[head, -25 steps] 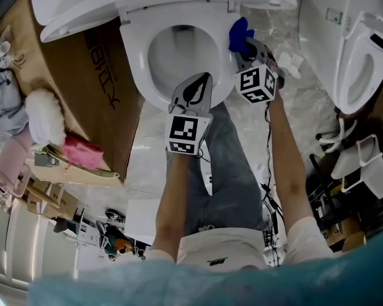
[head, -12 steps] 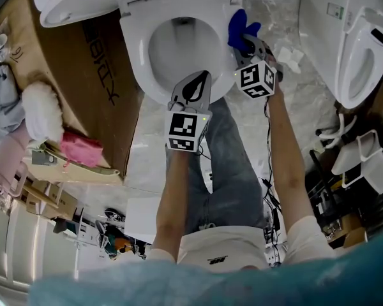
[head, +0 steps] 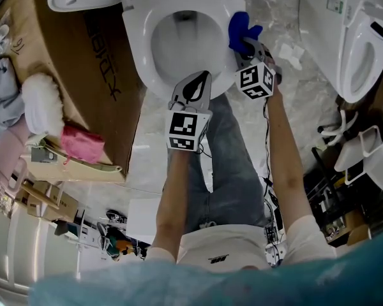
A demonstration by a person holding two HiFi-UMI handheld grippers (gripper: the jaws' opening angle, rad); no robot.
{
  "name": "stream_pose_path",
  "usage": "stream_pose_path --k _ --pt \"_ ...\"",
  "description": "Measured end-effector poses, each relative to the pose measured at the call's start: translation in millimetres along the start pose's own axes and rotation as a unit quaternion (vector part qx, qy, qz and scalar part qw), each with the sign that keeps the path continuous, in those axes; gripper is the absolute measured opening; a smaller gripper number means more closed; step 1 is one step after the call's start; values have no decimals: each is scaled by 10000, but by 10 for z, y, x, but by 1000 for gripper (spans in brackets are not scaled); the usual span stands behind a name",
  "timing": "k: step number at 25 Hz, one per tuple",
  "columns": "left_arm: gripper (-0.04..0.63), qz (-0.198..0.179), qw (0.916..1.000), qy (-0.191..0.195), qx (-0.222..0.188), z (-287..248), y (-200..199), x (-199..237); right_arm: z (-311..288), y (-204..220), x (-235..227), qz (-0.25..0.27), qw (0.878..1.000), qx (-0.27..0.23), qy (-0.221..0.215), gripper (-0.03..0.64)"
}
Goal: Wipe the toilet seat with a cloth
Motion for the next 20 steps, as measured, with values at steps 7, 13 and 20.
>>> stream_pose_path --k 7,13,20 --pt "9 14 10000 53 14 103 117 7 72 115 271 -18 9999 106 -59 21" --pt "9 -23 9999 89 52 204 210 29 133 209 534 -76 9997 199 -125 21" --pt "9 -27 9999 114 94 311 340 70 187 304 865 -163 9992 284 -239 21"
Point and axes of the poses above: the fingertips, and each gripper's own axes: z backward along the fingers, x to its left, y out of its underside, the point moved 8 cm from there along z, backward along the fingers, and after that the axes turned 3 degrees about -y, right-handed, at the moved point
